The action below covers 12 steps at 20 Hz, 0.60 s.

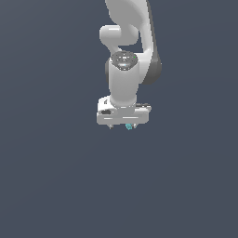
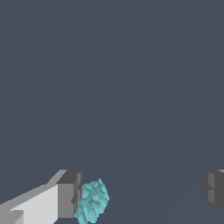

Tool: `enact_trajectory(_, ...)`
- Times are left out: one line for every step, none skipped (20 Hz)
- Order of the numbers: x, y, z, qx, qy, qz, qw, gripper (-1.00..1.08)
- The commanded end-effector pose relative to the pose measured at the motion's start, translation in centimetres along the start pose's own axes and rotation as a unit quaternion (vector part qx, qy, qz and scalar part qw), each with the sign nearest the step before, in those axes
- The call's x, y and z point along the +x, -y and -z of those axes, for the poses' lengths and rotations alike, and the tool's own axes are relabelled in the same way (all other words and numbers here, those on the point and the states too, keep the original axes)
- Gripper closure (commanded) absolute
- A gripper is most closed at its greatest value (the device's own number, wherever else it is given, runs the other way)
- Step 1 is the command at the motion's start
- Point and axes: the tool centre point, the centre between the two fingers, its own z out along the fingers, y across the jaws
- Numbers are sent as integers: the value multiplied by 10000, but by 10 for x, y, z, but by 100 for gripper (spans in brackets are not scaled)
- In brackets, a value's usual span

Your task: Pick up the object and move it to a goal position.

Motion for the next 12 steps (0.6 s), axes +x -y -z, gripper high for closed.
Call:
enact_trajectory(0, 0, 0, 0, 0, 0, 10000, -92)
enact_trajectory(0, 0, 0, 3, 3, -5, 10000, -92)
enact_trajectory(-1, 0, -1, 11, 14, -23, 10000, -92)
enact_trajectory(-2, 0, -2, 24, 32, -51, 10000, -92)
enact_trajectory(-3, 0, -4, 43, 57, -90, 9999, -92)
enact_trajectory(-5, 0, -5, 67, 87, -136, 9998, -92)
enact_trajectory(-6, -1, -7, 88, 115, -174, 9997, -92)
enact_trajectory(-8, -1, -8, 105, 137, -202, 9996, -92)
enact_trajectory(-8, -1, -9, 118, 154, -220, 9996, -92)
enact_trajectory(-9, -1, -10, 126, 165, -228, 9995, -92)
enact_trajectory(-9, -1, -10, 129, 168, -226, 9995, -92)
enact_trajectory(-9, -1, -10, 128, 166, -222, 9995, -92)
